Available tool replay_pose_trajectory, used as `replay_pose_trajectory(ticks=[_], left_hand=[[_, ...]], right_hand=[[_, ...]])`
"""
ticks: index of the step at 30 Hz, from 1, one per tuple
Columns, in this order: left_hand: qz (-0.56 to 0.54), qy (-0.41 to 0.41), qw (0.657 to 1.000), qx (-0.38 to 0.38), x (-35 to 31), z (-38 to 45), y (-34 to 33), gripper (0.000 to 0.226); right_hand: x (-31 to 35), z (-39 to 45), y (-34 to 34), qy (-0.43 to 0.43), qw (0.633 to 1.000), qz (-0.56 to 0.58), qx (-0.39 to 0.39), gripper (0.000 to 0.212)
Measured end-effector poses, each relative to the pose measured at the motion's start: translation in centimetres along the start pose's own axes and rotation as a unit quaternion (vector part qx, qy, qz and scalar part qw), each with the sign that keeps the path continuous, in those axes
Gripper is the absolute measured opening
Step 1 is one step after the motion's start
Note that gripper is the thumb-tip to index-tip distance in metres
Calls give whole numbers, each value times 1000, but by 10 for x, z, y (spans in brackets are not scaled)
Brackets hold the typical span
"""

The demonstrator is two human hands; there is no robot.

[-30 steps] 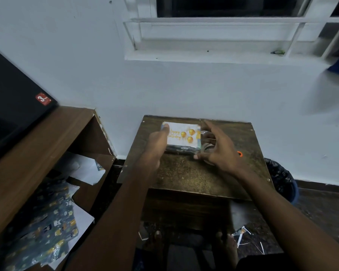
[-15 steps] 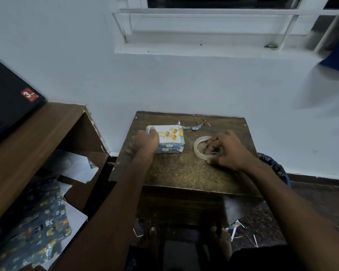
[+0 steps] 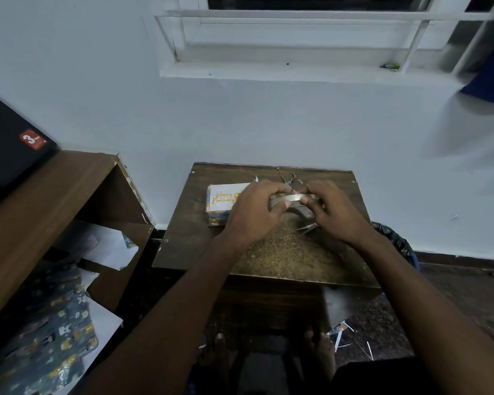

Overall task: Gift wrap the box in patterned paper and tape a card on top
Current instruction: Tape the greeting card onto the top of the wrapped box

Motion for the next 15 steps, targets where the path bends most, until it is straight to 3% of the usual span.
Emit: replay_pose_trajectory(ticks=[5,10,15], left_hand=[[-64,52,996,-16,1,1,3,20],[-61,92,991,-76,5,3,15,9],[-74,151,983,-75,6,2,18,7]], right_hand=[[9,3,-2,24,1000,9,2,11],[13,5,-6,37,999,3,15,14],[16,6,-6,20,1000,8,-2,17]])
Point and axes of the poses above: each hand's wrist, its own z-axis towards the middle knuckle, its own y-axis out of the back of the hand, x = y × z, the point moved 6 cm from there along z, towards the middle knuckle, and after that the axes turned 8 degrees about z, right-handed, at the moved point
